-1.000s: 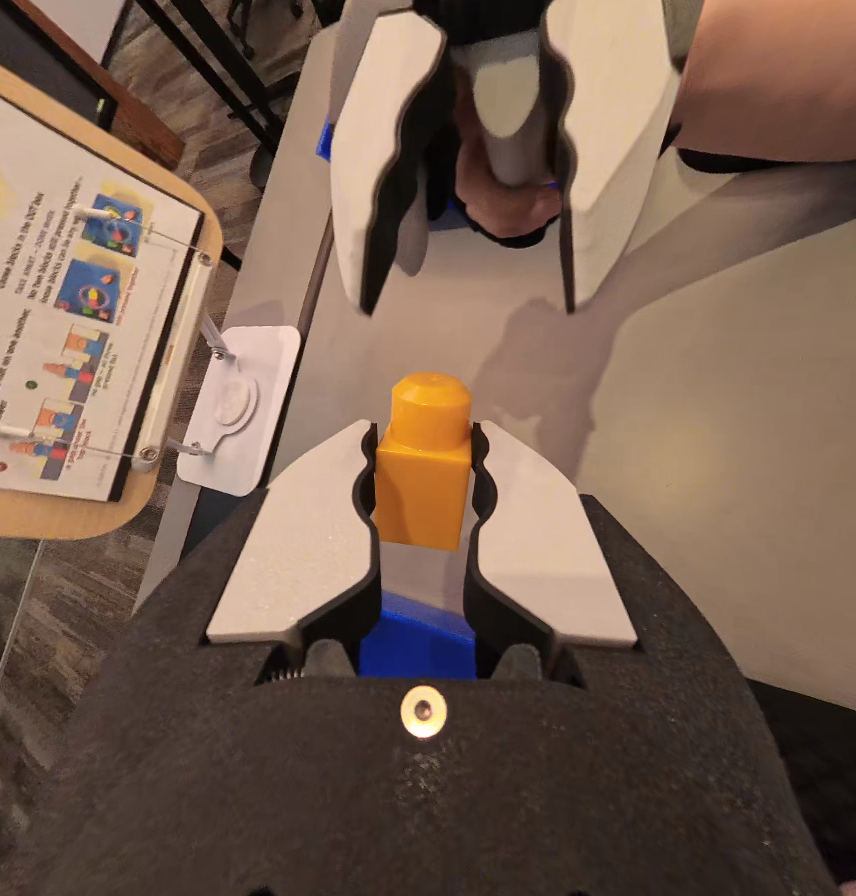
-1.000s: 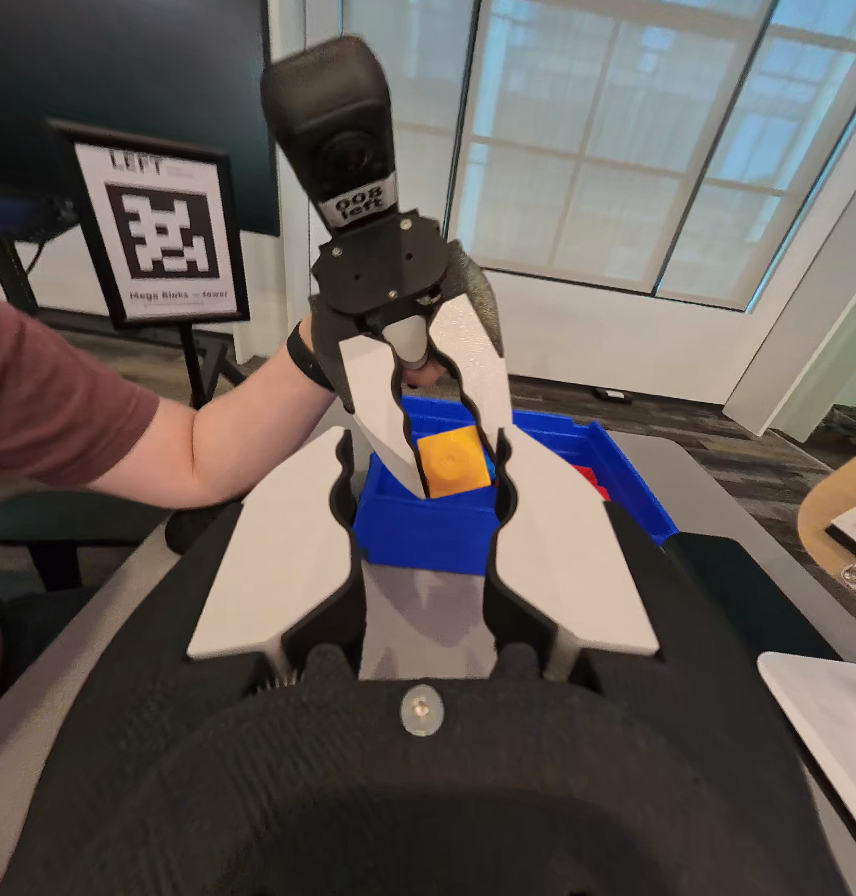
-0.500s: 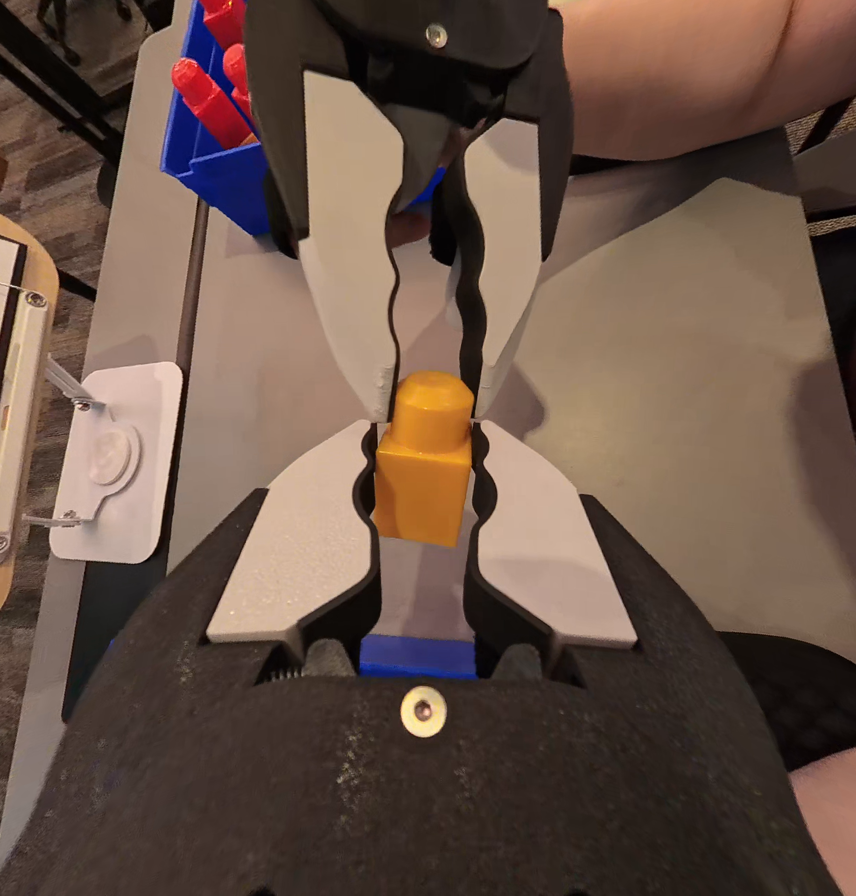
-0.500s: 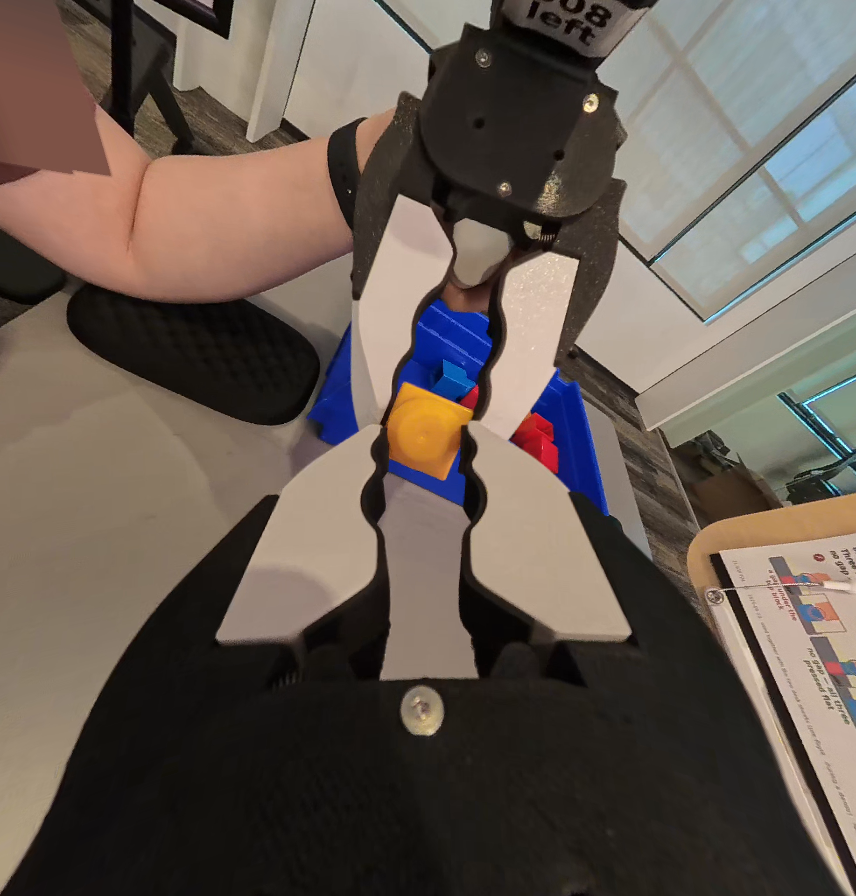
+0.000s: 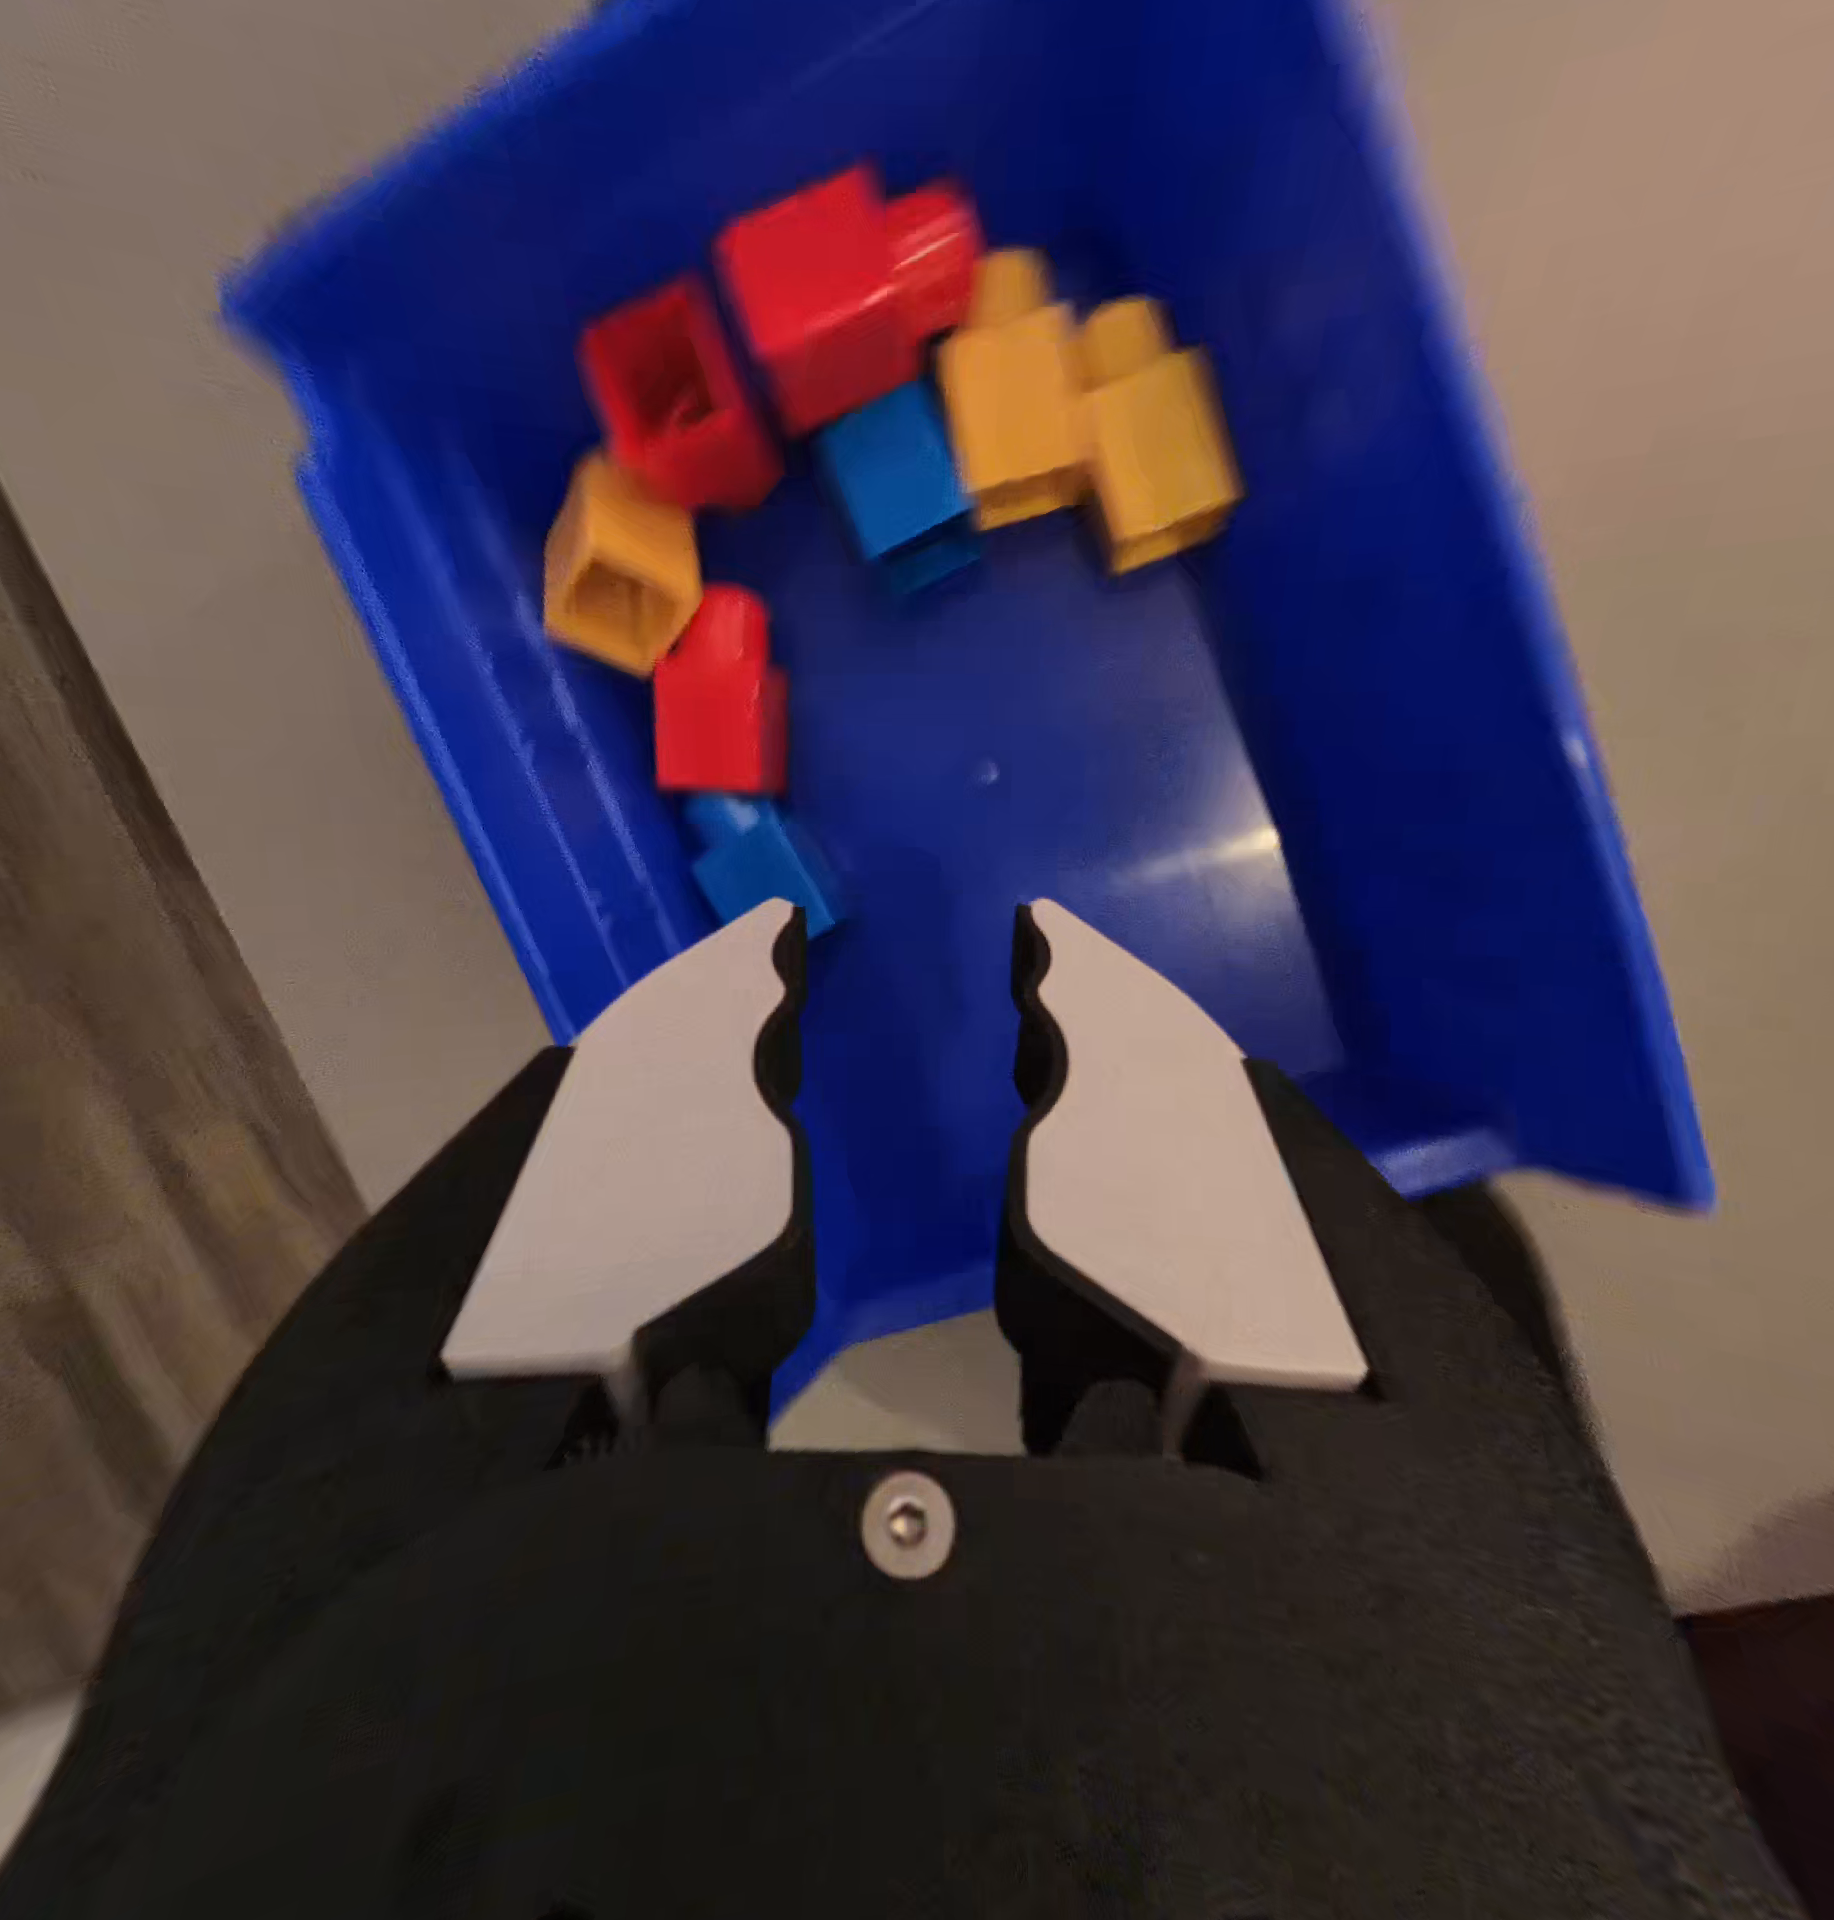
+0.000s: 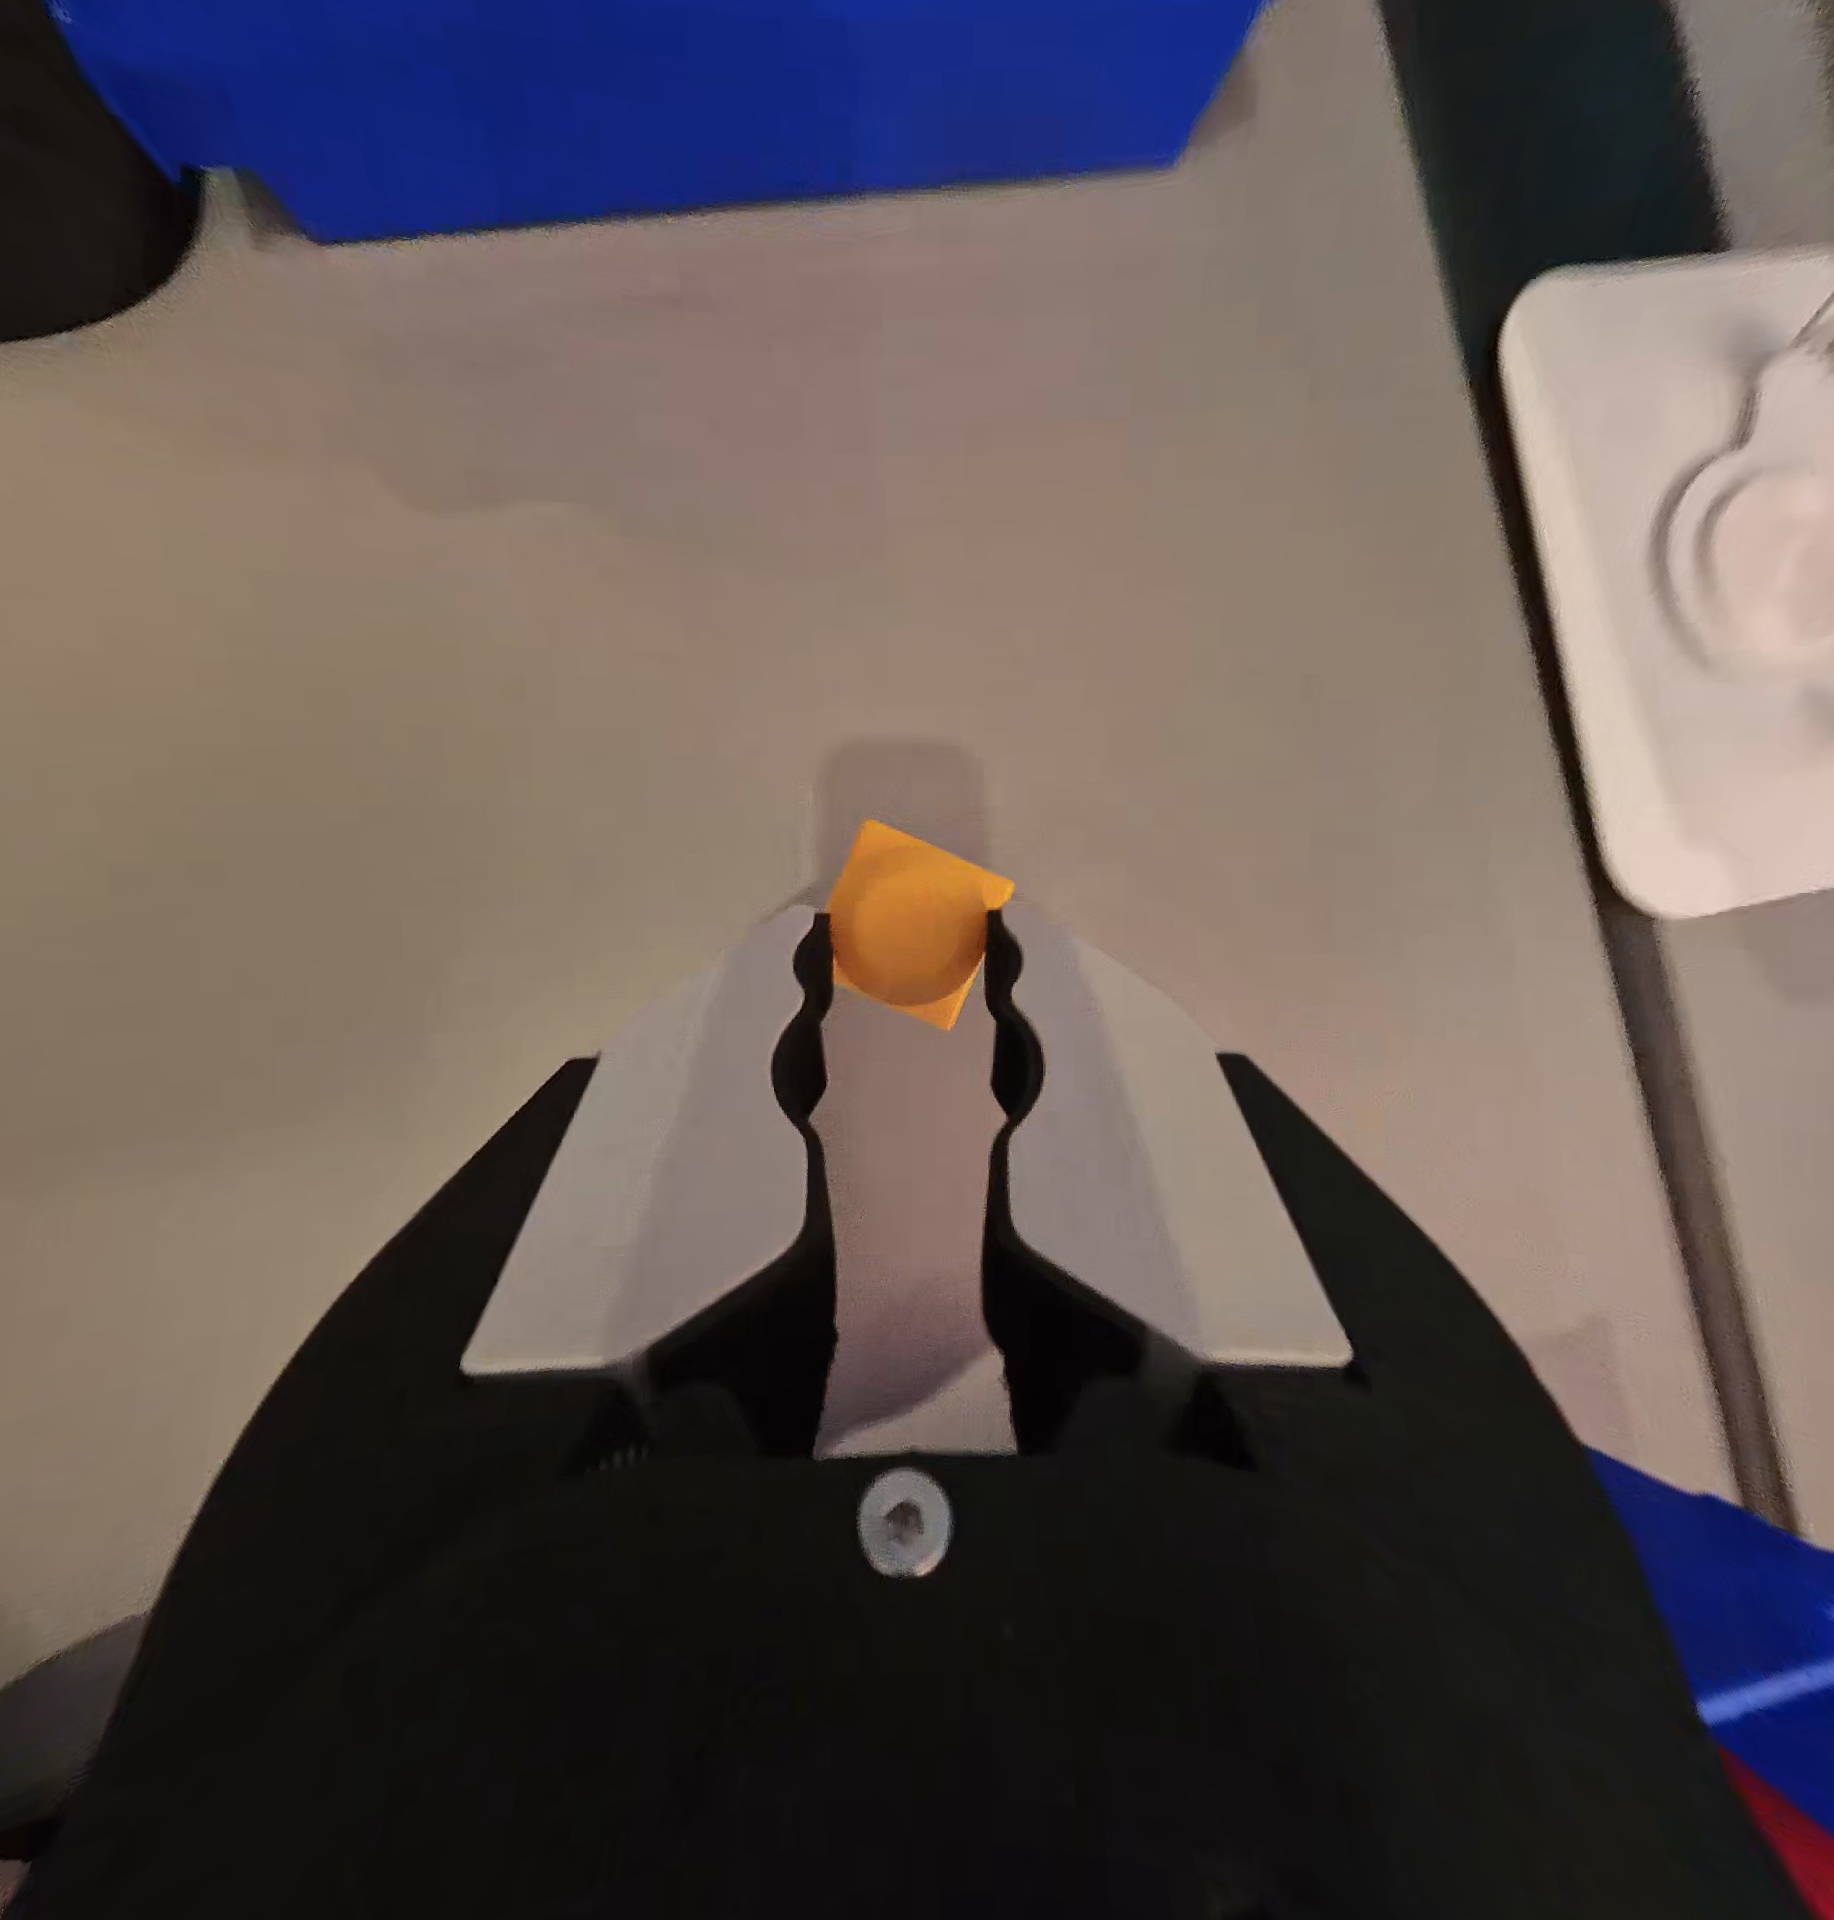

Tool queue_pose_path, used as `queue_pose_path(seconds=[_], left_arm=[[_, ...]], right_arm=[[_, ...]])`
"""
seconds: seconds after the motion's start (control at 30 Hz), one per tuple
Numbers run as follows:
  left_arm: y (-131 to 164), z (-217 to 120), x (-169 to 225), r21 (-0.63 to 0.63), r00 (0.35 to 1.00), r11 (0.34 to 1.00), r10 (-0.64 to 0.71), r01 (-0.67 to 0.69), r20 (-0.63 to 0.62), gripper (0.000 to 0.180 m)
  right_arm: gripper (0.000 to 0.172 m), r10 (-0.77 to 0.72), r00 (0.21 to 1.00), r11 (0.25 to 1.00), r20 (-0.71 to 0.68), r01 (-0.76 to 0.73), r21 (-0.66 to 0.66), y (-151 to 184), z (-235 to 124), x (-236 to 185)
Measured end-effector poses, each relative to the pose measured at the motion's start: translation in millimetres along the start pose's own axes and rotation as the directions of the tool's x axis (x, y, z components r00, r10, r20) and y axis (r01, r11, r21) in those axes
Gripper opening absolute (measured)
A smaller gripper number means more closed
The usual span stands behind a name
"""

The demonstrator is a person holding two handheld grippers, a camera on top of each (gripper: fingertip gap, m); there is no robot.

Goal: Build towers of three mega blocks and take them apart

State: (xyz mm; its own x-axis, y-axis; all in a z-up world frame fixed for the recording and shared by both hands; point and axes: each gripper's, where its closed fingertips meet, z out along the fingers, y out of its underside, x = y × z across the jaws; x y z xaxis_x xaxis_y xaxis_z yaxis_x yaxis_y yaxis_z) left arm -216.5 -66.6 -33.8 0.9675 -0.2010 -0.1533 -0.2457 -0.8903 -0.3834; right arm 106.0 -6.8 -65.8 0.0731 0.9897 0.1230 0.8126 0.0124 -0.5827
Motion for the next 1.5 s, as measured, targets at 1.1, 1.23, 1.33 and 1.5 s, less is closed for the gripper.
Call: queue_pose_path(seconds=[1.1,1.23,1.33,1.5], left_arm=[[44.5,91.9,-30.6,-0.356,0.952,0.898,-0.176,0.260,0.251,0.055],[43.7,89.0,-30.7,-0.341,0.951,0.900,-0.194,0.271,0.243,0.046],[42.5,87.1,-41.0,-0.298,0.926,0.891,-0.269,0.343,0.263,0.046],[46.7,94.8,-34.1,-0.318,0.918,0.863,-0.347,0.392,0.191,0.049]], right_arm=[[0.029,0.044,0.995,0.997,0.092,-0.039,-0.063,17.6,23.4,-0.6],[0.029,0.041,0.995,0.998,0.095,-0.035,-0.057,16.0,23.0,-1.6],[0.029,0.036,0.995,0.998,0.097,-0.030,-0.061,15.7,23.6,-2.7],[0.029,0.037,0.994,0.997,0.099,-0.031,-0.067,16.7,24.9,-2.9]])
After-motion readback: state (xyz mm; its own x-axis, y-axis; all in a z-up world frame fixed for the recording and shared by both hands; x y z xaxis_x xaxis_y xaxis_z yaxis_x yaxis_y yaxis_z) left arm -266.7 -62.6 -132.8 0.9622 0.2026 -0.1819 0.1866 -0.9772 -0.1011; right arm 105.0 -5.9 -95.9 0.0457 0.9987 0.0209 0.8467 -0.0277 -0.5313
